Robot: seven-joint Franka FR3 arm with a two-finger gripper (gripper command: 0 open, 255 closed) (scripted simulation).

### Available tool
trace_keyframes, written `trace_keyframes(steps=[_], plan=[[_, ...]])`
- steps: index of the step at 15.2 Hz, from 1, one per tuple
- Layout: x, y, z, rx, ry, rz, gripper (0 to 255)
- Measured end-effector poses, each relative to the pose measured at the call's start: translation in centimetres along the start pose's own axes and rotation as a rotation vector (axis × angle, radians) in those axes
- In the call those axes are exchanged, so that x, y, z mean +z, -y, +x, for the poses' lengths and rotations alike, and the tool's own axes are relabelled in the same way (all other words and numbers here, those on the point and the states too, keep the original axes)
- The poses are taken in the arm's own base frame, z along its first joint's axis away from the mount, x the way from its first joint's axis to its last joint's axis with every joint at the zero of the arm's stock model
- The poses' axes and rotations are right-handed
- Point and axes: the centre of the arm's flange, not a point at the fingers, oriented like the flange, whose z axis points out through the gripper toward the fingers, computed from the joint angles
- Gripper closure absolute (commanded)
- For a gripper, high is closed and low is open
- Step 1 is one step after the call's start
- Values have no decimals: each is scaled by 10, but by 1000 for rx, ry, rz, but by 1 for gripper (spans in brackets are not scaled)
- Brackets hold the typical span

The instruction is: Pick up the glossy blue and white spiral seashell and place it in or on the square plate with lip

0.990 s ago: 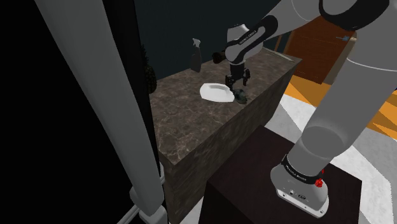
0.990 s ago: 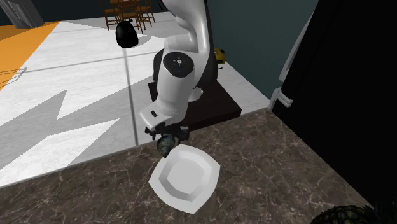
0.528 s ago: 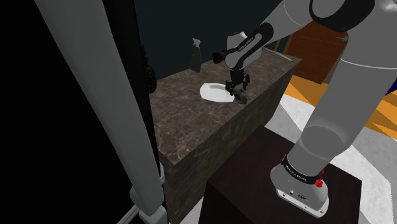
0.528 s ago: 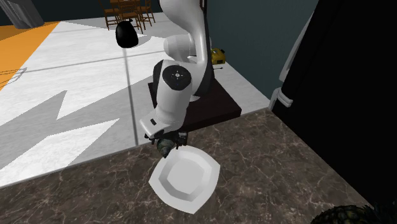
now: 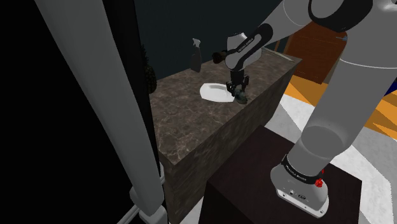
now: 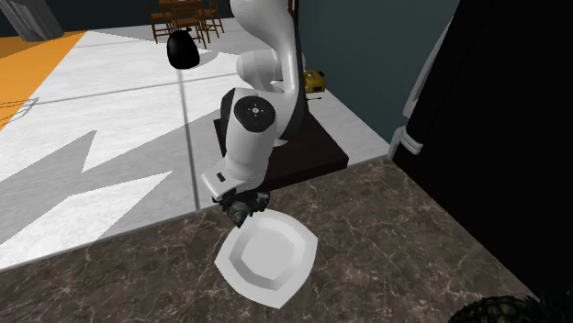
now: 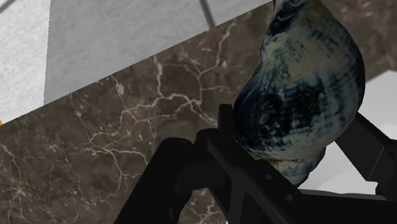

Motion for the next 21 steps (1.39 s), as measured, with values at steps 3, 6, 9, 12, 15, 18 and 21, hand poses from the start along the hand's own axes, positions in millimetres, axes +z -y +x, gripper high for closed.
trace_keyframes(steps=[3, 6, 9, 12, 15, 18, 21], plan=[[0, 0, 0, 1, 0, 0, 255], [0, 0, 0, 1, -1, 0, 255], [0, -1, 0, 1, -1, 0, 255], [-11, -4, -1, 0, 0, 0, 255], [-25, -6, -3, 0, 0, 0, 255], [-40, -11, -4, 0, 0, 0, 255], [-55, -13, -5, 0, 0, 0, 255]])
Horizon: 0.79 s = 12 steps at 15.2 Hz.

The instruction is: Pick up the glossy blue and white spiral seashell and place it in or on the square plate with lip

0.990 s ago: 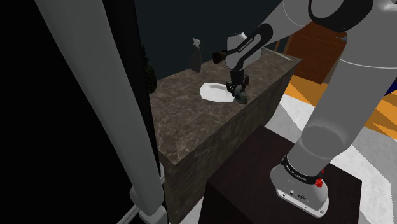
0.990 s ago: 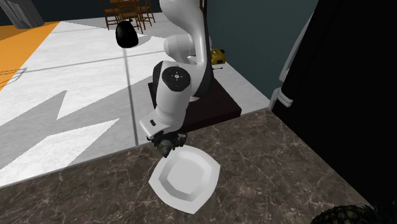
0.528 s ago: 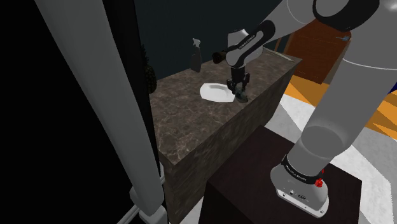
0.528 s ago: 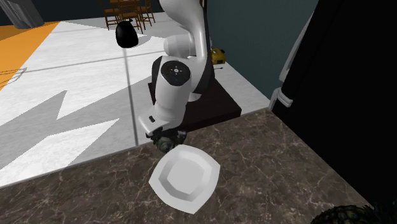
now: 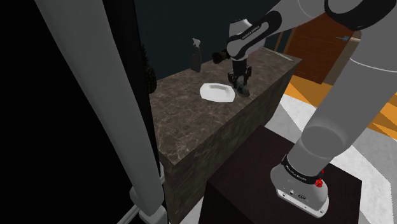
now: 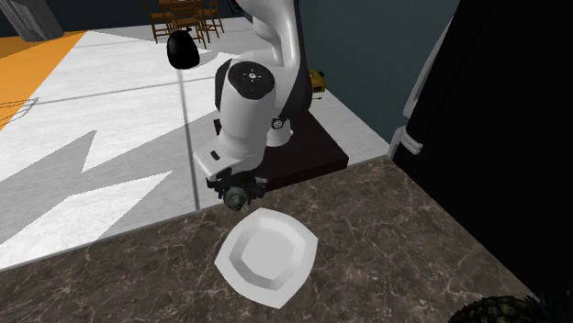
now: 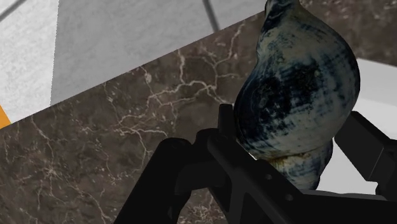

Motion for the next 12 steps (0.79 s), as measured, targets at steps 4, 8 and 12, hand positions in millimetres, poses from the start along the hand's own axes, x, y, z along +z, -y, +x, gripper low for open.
trace_keyframes(steps=[4, 8, 12], plan=[[-21, -5, -3, 0, 0, 0, 255], [-40, -1, 6, 0, 0, 0, 255], [-57, 28, 41, 0, 0, -1, 255]])
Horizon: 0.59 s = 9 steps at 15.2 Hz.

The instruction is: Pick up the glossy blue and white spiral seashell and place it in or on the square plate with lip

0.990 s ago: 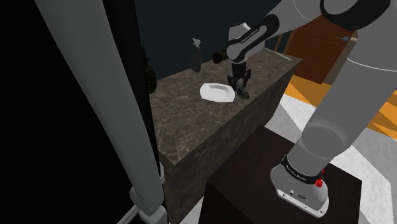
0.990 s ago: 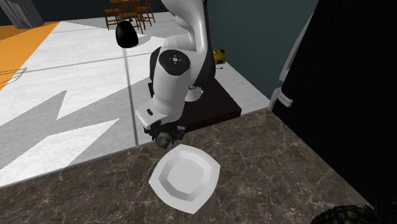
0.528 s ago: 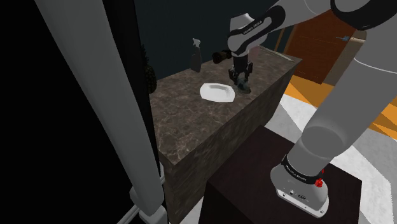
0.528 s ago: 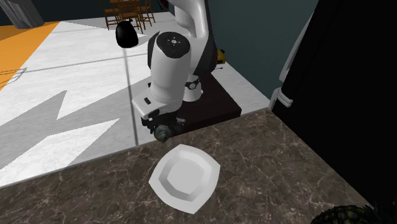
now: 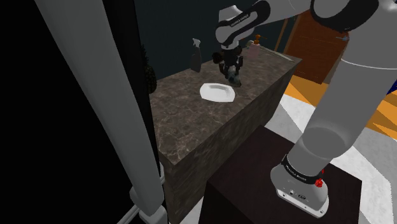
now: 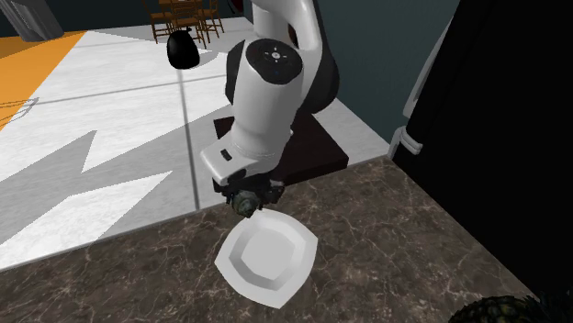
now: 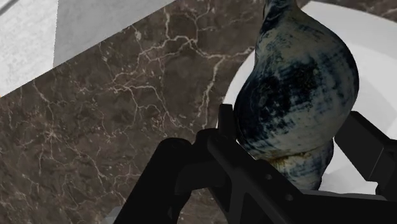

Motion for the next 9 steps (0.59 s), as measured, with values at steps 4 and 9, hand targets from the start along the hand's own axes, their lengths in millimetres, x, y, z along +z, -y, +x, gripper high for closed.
trace_keyframes(steps=[4, 9], plan=[[-13, 35, 44, 0, -1, 1, 255], [-7, 52, 62, 0, 1, 1, 255]])
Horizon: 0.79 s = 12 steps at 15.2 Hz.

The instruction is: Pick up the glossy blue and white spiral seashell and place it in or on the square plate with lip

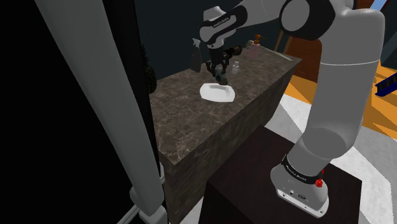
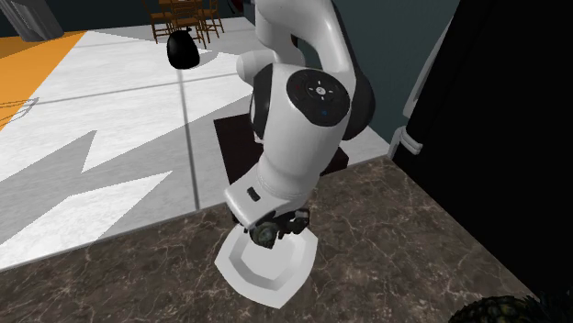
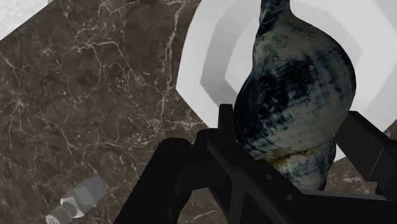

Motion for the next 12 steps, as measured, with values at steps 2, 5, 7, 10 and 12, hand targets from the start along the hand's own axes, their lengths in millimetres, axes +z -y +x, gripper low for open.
trace_keyframes(steps=[2, 5, 7, 10, 12], plan=[[9, 2, 1, 0, 0, 0, 255], [24, 7, 2, 0, 0, 0, 255], [36, 8, 3, 0, 0, 0, 255], [50, 13, 5, 0, 0, 0, 255], [60, 15, 6, 0, 0, 0, 255]])
